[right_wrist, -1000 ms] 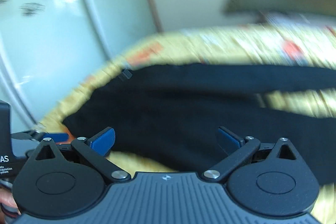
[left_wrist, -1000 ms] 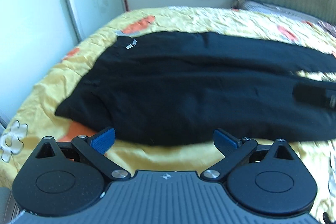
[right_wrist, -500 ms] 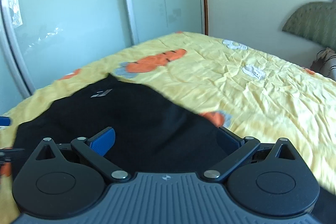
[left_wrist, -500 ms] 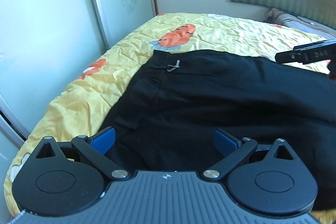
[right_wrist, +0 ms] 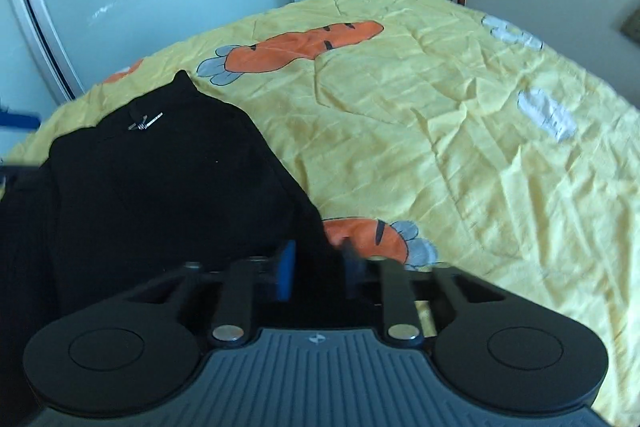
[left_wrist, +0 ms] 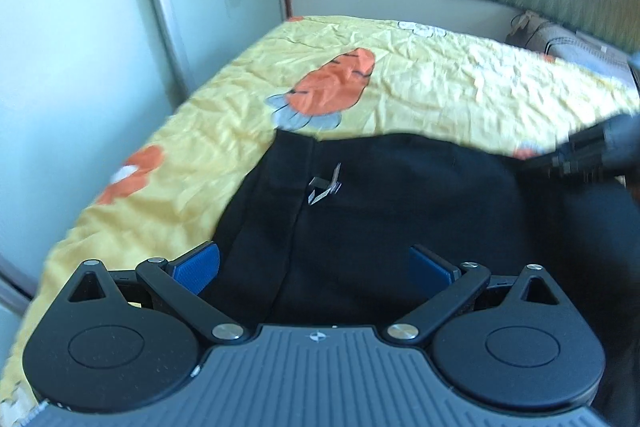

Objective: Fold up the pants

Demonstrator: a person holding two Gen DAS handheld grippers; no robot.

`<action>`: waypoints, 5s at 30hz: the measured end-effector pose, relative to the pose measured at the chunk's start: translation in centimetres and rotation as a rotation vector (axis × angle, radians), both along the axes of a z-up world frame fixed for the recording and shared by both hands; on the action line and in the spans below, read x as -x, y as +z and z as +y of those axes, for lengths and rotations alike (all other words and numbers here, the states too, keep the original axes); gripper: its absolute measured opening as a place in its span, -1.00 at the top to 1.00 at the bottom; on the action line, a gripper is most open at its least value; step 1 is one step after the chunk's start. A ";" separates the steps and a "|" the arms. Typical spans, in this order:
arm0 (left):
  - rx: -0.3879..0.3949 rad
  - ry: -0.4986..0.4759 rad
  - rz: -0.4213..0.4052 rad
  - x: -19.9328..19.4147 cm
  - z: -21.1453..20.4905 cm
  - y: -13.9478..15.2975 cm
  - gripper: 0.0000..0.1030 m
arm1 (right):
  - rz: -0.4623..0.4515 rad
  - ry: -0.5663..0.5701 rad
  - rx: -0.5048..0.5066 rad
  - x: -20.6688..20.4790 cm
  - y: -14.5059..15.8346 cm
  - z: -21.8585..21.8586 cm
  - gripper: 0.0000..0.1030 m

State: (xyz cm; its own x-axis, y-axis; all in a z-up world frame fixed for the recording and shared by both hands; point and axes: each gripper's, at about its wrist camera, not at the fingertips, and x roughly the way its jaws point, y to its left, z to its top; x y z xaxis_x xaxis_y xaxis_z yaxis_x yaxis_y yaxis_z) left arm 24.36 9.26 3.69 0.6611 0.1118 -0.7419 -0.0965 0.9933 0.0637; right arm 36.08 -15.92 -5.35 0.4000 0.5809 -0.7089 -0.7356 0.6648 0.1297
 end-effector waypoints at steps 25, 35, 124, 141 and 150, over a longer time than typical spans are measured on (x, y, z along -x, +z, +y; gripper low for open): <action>0.877 0.214 0.295 -13.9 5.0 -3.6 -0.88 | -0.183 -0.015 -0.095 3.5 2.1 -1.5 0.12; 0.718 0.197 0.234 -13.4 5.4 -1.8 -0.92 | -0.118 0.079 -0.022 1.2 0.3 -1.3 0.92; 0.230 -0.023 -0.182 17.3 2.7 0.9 0.20 | -0.225 -0.605 -0.006 38.5 1.5 -10.1 0.83; 0.300 -0.860 0.115 14.1 -19.2 -8.0 0.08 | -0.154 -1.095 -0.090 23.9 2.1 -25.4 -0.08; 0.239 -0.917 0.039 15.0 -21.3 -7.7 -0.02 | -0.037 -1.331 0.074 15.3 -2.1 -28.9 0.54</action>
State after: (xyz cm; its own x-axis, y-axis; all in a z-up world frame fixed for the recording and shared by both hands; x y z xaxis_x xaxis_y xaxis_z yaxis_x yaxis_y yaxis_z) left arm 9.36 -11.99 -4.05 0.3901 -0.5962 -0.7017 0.7256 0.6682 -0.1643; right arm 20.81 -44.79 -7.42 0.6483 -0.3036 -0.6983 0.4729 0.8793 0.0569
